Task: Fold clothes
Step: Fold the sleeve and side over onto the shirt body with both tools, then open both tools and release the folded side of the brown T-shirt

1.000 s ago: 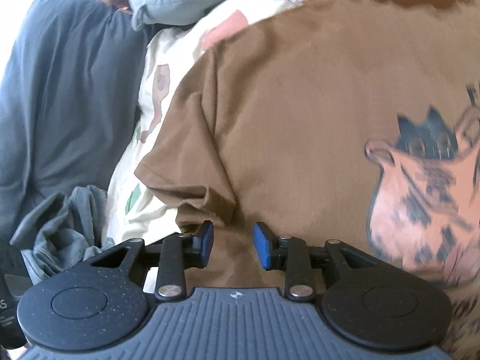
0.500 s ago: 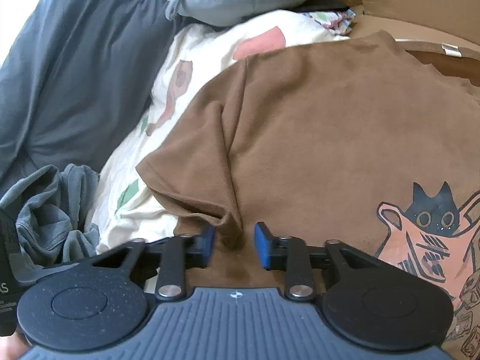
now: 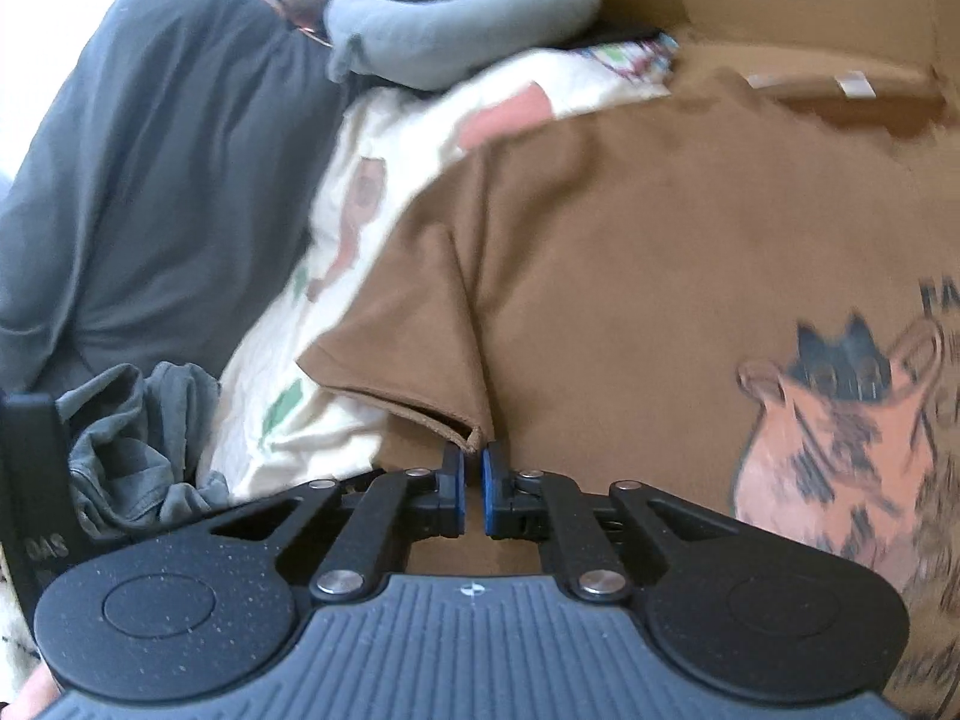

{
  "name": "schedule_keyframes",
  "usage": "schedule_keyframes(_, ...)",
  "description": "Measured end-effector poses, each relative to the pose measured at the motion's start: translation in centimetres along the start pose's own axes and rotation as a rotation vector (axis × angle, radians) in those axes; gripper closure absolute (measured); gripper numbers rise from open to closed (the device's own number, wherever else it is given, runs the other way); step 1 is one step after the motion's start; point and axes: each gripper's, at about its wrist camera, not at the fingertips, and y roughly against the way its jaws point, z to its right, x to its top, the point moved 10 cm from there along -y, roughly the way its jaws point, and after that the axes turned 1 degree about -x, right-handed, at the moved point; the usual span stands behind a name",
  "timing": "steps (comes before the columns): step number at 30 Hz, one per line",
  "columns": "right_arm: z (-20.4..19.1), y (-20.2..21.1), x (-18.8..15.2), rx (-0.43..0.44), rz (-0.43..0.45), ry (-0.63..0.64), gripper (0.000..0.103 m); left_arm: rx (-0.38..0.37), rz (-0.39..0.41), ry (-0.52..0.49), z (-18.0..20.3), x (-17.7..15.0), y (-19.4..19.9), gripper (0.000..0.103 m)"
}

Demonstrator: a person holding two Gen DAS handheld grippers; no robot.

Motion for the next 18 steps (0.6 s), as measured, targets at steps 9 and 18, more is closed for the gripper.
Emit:
schedule_keyframes(9,2.3,-0.3,-2.3,-0.036,-0.072,-0.145,0.099,-0.003,-0.023,-0.020,-0.2,0.1,1.0,0.088)
schedule_keyframes(18,2.1,0.5,-3.5,-0.040,-0.087,-0.187,0.097,-0.019,0.077,0.045,-1.7,2.9,3.5,0.072)
